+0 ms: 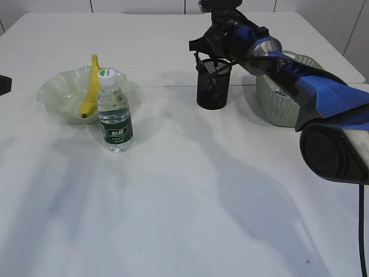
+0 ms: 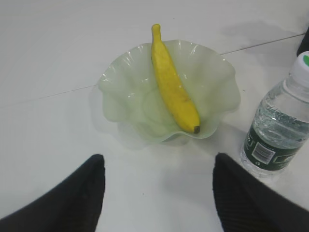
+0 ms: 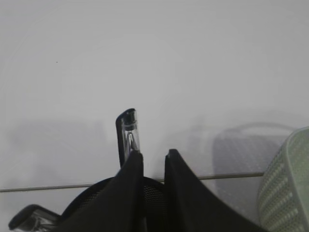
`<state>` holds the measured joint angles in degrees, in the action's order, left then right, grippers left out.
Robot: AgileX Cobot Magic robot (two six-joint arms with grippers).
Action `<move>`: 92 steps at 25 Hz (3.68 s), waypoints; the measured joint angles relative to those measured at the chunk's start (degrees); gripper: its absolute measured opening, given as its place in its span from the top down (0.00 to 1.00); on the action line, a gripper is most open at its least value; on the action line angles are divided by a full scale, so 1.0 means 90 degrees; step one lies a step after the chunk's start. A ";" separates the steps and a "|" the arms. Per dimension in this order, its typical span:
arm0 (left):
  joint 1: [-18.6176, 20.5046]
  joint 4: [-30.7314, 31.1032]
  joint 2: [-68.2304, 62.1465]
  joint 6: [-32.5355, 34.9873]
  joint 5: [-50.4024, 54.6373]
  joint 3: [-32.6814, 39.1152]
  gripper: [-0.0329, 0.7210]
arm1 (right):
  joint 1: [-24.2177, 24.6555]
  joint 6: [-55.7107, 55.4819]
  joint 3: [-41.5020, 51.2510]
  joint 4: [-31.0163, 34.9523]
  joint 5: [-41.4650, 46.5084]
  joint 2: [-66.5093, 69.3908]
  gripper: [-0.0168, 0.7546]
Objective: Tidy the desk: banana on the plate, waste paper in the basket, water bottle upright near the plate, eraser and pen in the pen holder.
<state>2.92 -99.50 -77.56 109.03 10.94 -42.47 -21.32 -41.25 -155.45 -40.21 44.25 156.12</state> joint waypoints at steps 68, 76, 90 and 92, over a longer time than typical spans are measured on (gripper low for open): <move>0.0000 -0.0029 0.0000 0.0013 0.0000 -0.0698 0.30 | -0.0076 0.0447 -0.1400 0.0022 0.0447 -0.0818 0.96; 0.0000 -0.0029 0.0129 0.0013 0.0000 -0.0898 0.30 | -0.0008 0.1967 -0.1400 0.0722 0.0484 -0.1453 0.99; 0.0000 -0.0045 0.0602 0.0013 -0.0777 -0.1199 0.30 | 0.0104 0.3419 -0.1425 0.1733 0.0932 -0.2877 0.99; 0.0000 -0.0060 0.0809 0.0013 -0.1055 -0.1341 0.30 | 0.0104 0.3711 -0.1439 0.1970 0.1047 -0.3107 0.99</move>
<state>2.92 -100.04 -70.29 109.15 1.45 -54.54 -20.39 -7.85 -168.40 -22.48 53.67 128.16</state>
